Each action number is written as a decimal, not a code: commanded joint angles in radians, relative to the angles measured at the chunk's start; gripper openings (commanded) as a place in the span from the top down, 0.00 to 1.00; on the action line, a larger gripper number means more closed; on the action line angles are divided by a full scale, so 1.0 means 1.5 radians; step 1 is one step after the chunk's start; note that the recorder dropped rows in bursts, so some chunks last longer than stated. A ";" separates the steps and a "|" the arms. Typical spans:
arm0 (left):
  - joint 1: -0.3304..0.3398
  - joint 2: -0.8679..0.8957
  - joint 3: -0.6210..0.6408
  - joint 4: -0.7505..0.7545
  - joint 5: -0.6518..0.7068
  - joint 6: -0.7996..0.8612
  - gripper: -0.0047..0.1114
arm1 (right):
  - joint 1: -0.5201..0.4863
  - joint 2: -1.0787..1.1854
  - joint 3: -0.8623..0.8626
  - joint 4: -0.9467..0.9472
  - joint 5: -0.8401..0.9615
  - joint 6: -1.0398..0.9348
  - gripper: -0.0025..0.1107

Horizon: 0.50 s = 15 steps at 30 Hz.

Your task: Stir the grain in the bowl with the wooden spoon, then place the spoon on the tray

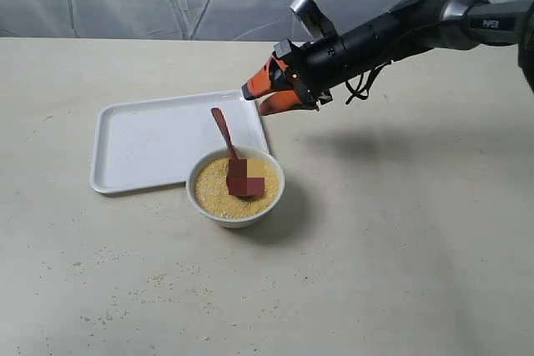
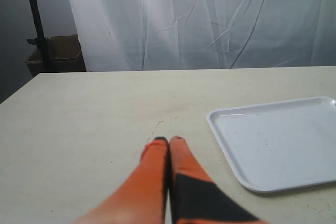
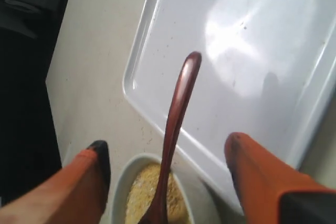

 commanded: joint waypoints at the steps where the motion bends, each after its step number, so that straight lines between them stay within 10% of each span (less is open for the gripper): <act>1: 0.001 -0.003 0.003 -0.002 -0.003 -0.002 0.96 | 0.019 0.058 -0.100 0.006 0.002 -0.009 0.41; 15: 0.001 -0.003 0.003 -0.002 -0.002 -0.002 0.96 | 0.076 0.171 -0.224 -0.010 0.002 0.043 0.46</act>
